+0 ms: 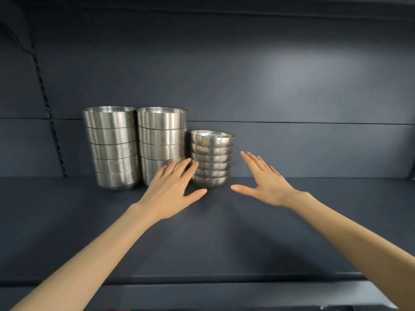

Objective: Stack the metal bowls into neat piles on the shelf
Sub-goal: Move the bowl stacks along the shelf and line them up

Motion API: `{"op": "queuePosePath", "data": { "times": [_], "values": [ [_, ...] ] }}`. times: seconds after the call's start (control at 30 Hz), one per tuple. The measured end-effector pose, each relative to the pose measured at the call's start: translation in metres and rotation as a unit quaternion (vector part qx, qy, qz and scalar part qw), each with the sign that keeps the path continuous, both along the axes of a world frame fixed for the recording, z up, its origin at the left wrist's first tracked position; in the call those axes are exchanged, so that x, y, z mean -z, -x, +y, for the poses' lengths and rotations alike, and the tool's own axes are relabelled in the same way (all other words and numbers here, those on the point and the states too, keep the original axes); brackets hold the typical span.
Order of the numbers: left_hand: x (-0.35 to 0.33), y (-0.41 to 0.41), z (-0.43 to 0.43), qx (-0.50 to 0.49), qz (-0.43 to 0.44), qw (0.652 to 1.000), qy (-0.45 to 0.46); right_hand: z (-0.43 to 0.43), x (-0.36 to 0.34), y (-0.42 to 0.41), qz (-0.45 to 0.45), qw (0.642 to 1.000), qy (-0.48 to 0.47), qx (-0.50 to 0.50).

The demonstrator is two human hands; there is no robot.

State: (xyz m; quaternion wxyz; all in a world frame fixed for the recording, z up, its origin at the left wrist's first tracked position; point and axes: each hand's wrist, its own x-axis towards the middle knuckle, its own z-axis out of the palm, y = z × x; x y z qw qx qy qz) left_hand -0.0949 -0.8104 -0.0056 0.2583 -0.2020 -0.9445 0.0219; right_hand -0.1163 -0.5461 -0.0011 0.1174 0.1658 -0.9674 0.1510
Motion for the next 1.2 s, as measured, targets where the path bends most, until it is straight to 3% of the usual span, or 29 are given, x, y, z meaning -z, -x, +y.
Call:
{"op": "queuePosePath", "data": {
  "times": [0.17,0.37,0.53,0.63,1.2],
  "values": [
    [-0.009,-0.005,0.013,-0.033,-0.069,0.997,0.012,0.017,-0.004,-0.037,0.012,0.997,-0.046,0.067],
    [-0.013,-0.016,0.043,-0.004,-0.102,0.995,0.000,0.056,-0.008,-0.084,-0.039,0.987,-0.075,0.140],
    [-0.008,-0.025,0.065,0.014,-0.114,0.993,0.008,0.099,-0.010,-0.109,0.036,0.981,-0.037,0.188],
    [-0.009,-0.031,0.082,0.009,-0.120,0.993,0.009,0.125,-0.007,-0.119,0.064,0.978,-0.031,0.198],
    [-0.020,-0.056,0.281,-0.002,-0.129,0.992,-0.014,0.345,-0.005,-0.169,0.003,0.970,-0.055,0.235]
  ]
}}
